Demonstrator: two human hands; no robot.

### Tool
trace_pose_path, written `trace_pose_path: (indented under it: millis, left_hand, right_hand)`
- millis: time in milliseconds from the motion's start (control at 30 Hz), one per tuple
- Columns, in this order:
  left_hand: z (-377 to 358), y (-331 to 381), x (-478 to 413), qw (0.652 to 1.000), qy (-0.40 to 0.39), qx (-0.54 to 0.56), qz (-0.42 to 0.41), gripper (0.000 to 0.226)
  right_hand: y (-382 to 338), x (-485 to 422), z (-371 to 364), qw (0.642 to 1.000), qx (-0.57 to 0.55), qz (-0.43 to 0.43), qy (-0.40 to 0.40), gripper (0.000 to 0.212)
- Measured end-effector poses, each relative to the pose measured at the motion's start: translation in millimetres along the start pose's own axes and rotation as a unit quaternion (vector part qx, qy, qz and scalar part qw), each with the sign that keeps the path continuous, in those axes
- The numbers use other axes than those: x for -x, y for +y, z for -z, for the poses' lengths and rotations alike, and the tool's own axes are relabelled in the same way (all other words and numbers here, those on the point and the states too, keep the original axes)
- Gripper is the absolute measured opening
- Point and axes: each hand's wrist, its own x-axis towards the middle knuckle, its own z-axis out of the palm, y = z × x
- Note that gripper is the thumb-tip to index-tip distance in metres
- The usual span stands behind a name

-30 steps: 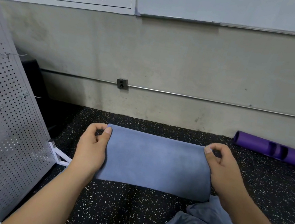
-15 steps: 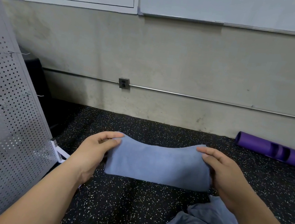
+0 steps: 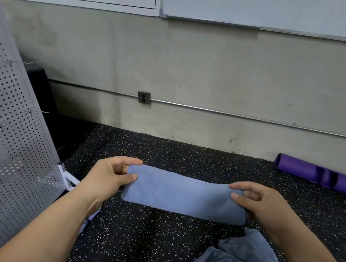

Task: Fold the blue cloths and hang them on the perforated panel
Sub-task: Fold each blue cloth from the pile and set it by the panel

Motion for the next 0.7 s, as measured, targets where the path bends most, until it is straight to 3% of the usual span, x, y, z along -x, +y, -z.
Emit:
trace_pose_path:
  millis: [133,267,400,467,700]
  left_hand:
    - [-1.8,-4.2,1.2,0.998,0.013,-0.054,-0.010,0.030]
    - [-3.0,-4.6,0.6,1.000,0.017,-0.004,0.022,0.024]
    - [-2.3,-0.5,2.4,0.997,-0.055,0.045,0.044,0.039]
    - [-1.7,-2.2,1.5,0.997,-0.068,0.013,0.021,0.043]
    - [-3.0,-4.9,-2.3,0.991,0.000,-0.119,-0.063,0.037]
  right_hand:
    - [-1.0,0.5,0.7,1.000,-0.022,-0.001,-0.004,0.027]
    - [0.3,-1.9,5.6,1.000,-0.017,0.004,-0.006,0.046]
    - [4.3,-5.5,11.9,1.000,0.013,0.012,0.004,0.053]
    - [4.6,-6.2,13.4,0.999,0.033,0.015,0.009,0.055]
    - [7.0,-6.8,13.2,0.988,0.139,0.039,0.050,0.049]
